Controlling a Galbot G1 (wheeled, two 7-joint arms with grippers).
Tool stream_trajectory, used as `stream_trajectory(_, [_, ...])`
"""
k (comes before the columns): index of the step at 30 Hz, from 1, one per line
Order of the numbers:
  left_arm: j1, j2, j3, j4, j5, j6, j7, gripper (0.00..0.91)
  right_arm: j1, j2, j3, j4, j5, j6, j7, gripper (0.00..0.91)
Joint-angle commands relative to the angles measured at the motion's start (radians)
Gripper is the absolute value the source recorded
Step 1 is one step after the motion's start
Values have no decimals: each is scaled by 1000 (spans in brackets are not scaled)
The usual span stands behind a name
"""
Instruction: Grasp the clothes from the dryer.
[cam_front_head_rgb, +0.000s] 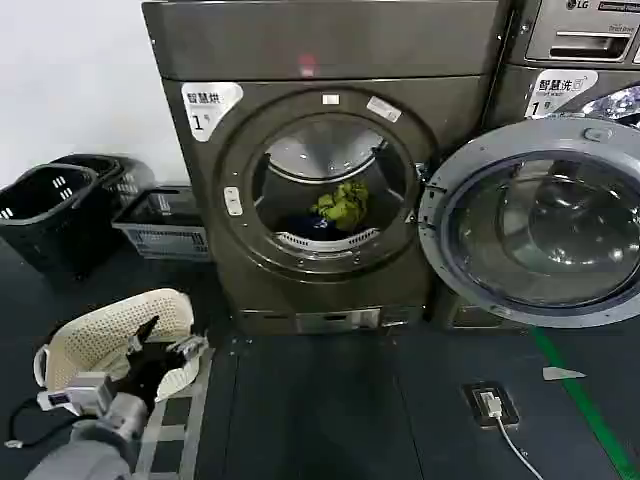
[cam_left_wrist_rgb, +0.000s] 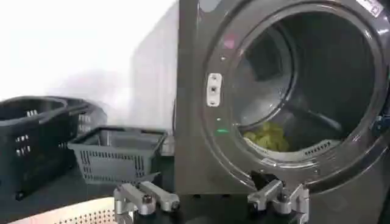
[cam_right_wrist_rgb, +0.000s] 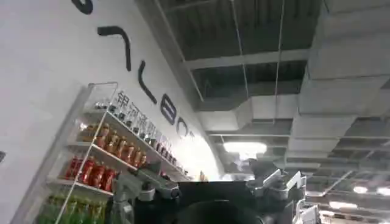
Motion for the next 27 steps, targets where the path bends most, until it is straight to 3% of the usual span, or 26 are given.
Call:
stream_trajectory(1, [1,3,-2,-1,-1,1,0,907,2,1,-1,2,6,14,1,907])
stream_trajectory(7, [0,-2,-1,-2,0,0,3,907,0,14,-11,-7,1,53,-38,907])
stream_trajectory(27, [-9,6,-14,8,-5,3,10,907,2,11,-11,4,8,55,-31,907])
